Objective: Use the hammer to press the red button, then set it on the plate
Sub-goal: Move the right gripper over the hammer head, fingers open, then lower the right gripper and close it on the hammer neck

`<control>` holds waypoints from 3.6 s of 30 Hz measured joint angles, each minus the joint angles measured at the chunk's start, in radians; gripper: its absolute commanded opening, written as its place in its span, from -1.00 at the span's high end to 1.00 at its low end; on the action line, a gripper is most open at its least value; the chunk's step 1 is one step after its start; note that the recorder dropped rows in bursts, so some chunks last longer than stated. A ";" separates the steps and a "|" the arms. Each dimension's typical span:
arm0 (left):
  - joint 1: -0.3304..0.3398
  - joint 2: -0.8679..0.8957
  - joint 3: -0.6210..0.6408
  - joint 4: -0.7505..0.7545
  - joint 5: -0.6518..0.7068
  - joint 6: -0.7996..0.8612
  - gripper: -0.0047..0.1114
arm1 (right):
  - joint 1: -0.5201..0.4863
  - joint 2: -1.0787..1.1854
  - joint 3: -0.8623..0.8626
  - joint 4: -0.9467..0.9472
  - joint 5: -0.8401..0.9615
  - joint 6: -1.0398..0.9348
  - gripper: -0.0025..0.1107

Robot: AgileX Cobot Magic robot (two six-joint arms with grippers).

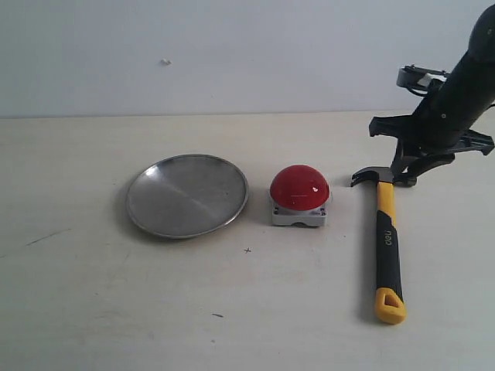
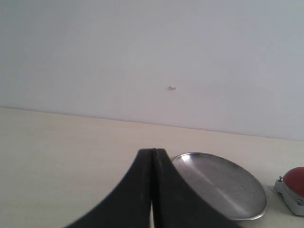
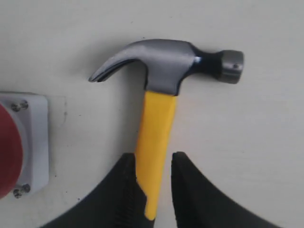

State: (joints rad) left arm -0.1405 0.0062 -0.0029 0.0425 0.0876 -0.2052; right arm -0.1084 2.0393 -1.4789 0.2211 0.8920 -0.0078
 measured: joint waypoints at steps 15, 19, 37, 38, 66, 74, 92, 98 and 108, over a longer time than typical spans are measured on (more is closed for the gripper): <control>0.000 0.000 0.000 0.000 0.000 0.000 0.92 | 0.090 0.002 0.000 -0.124 -0.042 0.177 0.08; 0.000 0.000 0.000 0.000 0.000 0.000 0.92 | 0.090 0.002 0.000 -0.136 -0.081 0.186 0.08; 0.000 0.000 0.000 0.000 0.000 0.000 0.92 | 0.090 0.002 0.000 -0.138 -0.150 0.188 0.08; 0.000 0.000 0.000 0.000 0.000 0.000 0.92 | 0.090 0.002 0.000 -0.138 -0.150 0.190 0.08; 0.000 0.000 0.000 0.000 0.000 0.000 0.92 | 0.090 0.002 0.000 -0.135 -0.235 0.190 0.08; 0.000 0.000 0.000 0.000 0.000 0.000 0.92 | 0.092 0.002 0.000 -0.130 -0.247 0.176 0.08; 0.000 0.000 0.000 0.000 0.000 0.000 0.92 | 0.092 0.129 -0.022 -0.198 -0.070 0.307 0.08; 0.000 0.000 0.000 0.000 0.000 0.000 0.92 | 0.092 0.146 -0.058 -0.208 -0.052 0.339 0.08; 0.000 0.000 0.000 0.000 0.000 0.000 0.92 | 0.092 0.175 -0.069 -0.204 -0.050 0.368 0.08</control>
State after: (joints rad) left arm -0.1405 0.0062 -0.0029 0.0425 0.0876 -0.2052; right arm -0.0161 2.2144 -1.5474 0.0175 0.8421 0.3597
